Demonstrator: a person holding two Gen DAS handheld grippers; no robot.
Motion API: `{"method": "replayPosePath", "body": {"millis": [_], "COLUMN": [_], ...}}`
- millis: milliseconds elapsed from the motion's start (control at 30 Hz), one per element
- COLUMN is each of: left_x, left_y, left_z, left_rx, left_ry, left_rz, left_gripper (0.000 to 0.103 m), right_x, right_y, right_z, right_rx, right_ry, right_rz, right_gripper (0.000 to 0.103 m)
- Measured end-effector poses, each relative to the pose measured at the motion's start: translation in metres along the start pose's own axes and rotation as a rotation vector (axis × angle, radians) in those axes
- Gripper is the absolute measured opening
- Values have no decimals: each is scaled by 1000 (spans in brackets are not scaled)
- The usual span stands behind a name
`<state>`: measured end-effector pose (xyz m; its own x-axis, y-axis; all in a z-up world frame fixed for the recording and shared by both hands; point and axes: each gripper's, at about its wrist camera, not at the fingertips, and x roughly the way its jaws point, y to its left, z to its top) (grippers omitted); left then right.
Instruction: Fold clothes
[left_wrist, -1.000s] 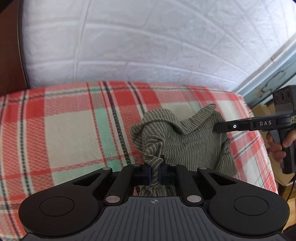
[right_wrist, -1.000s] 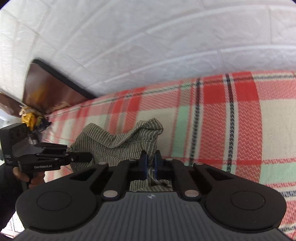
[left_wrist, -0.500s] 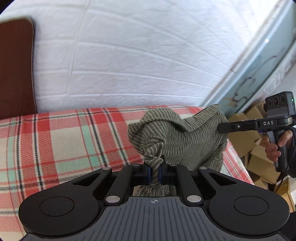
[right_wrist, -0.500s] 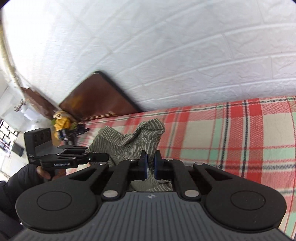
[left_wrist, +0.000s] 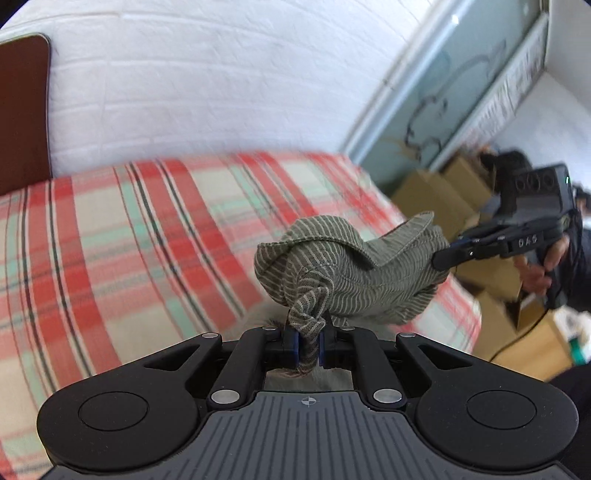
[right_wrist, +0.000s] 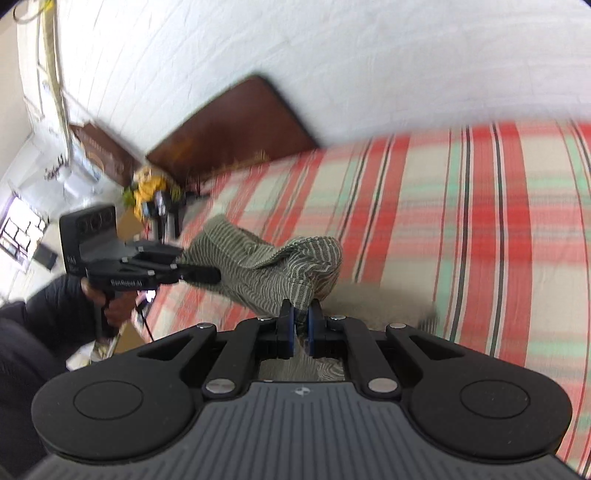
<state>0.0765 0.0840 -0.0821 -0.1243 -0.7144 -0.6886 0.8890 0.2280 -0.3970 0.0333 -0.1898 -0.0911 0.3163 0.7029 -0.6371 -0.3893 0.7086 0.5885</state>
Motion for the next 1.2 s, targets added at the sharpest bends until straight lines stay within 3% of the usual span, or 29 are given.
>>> {"method": "replayPosePath", "body": {"millis": [300,500,567,633,700,833,1000,1200], "left_x": [27,56,60,64,66,62,54,33], "left_y": [-54,-75,-81,-85,-90,-97,-103,-106], "left_z": [-72,-109,-115,-121,-127,-134,-149,-174], "left_rx": [142,249,275,298,320,277,218,120], "left_ry": [181,264,273,283,286,269,263,290], "left_rz": [127,208,232,256,279,286,302,307], "left_gripper": [7,8,15,29,33,49,53,55], "right_x": [19,26,28,29,31,34,33,14], "right_y": [9,13,14,14,14,14,14,5], "right_z": [-82,-121,-132,-138,-140,-141,-145,-141], "right_rx": [-194,-296,-328,-351,-362,-374,-377,-252], "right_ry": [209,266,281,290,293,291,289,172], "right_rz": [-78,-112,-122,-130,-132,-134,-145,-145], "right_gripper": [8,8,8,8,8,8,11,11]}}
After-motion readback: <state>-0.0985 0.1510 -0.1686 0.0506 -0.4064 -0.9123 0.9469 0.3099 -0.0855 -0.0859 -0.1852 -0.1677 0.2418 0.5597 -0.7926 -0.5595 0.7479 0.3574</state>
